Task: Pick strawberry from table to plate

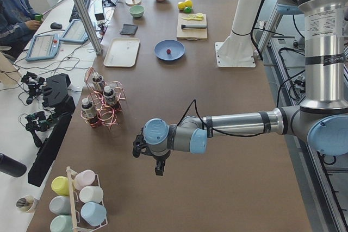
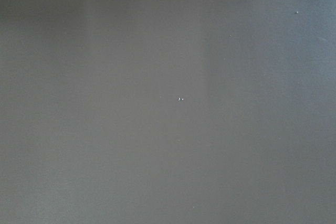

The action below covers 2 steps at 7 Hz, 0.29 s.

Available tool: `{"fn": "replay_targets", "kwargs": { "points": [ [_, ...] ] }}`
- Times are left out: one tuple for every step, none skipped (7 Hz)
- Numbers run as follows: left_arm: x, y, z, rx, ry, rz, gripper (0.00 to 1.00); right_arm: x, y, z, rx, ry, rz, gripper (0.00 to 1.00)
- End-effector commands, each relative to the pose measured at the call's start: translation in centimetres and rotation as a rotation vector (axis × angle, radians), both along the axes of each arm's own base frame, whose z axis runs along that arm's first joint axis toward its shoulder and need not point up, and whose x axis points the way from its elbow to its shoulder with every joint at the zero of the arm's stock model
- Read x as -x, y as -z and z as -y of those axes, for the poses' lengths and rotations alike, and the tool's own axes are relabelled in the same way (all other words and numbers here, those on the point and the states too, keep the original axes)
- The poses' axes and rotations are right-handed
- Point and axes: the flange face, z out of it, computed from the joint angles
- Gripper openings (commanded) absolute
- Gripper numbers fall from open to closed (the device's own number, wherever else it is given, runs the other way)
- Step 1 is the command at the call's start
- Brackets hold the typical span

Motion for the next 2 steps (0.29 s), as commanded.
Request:
{"fn": "replay_targets", "kwargs": {
  "points": [
    [0.0,-0.06,-0.05,0.002,0.0,0.0,0.98,0.0,-0.03,0.04,0.0,0.0,0.0,1.0],
    [0.0,-0.06,-0.05,0.002,0.0,0.0,0.98,0.0,-0.03,0.04,0.0,0.0,0.0,1.0]
  ]
}}
